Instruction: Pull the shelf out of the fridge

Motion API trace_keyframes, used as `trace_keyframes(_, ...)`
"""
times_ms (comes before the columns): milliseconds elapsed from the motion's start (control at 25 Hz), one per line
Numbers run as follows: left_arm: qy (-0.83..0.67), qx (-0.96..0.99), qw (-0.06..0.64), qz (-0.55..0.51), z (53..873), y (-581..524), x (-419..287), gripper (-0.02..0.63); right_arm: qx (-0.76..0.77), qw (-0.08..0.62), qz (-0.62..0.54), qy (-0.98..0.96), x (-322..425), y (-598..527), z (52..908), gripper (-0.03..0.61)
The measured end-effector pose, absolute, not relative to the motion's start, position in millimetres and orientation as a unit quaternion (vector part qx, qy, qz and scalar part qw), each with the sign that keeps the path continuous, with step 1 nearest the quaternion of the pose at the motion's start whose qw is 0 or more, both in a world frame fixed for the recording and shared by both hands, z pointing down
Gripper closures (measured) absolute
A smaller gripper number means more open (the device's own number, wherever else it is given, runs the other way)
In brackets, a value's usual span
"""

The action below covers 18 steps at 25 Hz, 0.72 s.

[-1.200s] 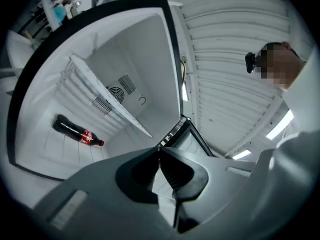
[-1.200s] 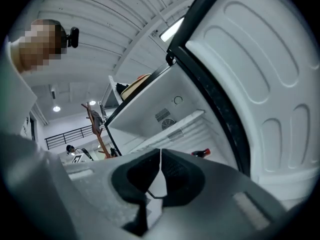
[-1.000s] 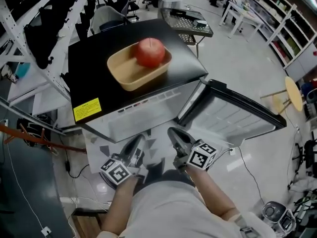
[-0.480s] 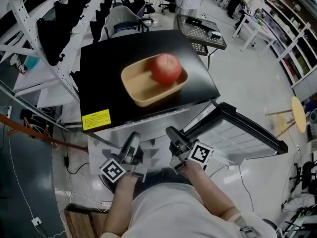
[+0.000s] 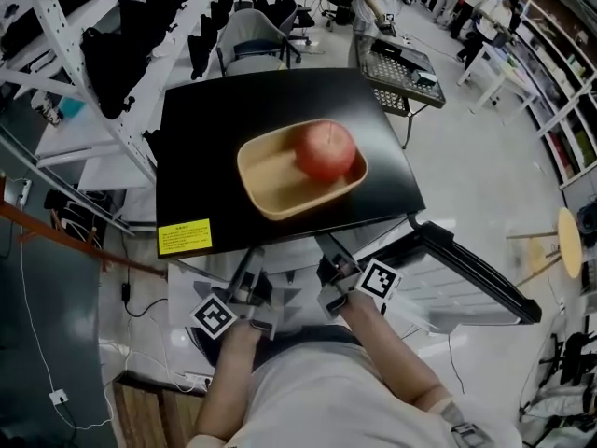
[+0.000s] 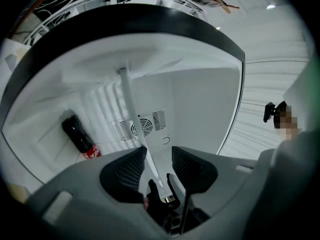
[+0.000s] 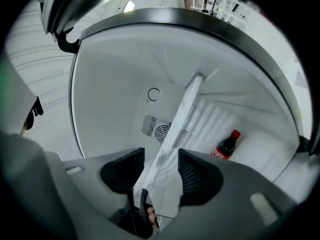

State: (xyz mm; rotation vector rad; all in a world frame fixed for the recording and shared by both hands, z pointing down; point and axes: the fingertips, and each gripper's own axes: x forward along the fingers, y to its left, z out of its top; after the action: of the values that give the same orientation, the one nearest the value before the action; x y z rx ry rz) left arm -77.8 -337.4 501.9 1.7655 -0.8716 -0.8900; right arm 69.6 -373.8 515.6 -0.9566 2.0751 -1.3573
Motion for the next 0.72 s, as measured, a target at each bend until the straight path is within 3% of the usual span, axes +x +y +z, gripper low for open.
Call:
trace_keyframes(560, -0.39, 0.688, 0.483, -0.376, 510.6, -336.4, -89.2, 0.426, -0.323, 0.244, -0.523, 0.75, 47.7, -394.6, 520.6, 0.377)
trace_keyframes(720, -0.395, 0.675, 0.48, -0.398, 508.5, -345.5, -100.4, 0.419, -0.329, 0.251, -0.52, 0.747, 49.3, -398.6, 519.4, 0.446)
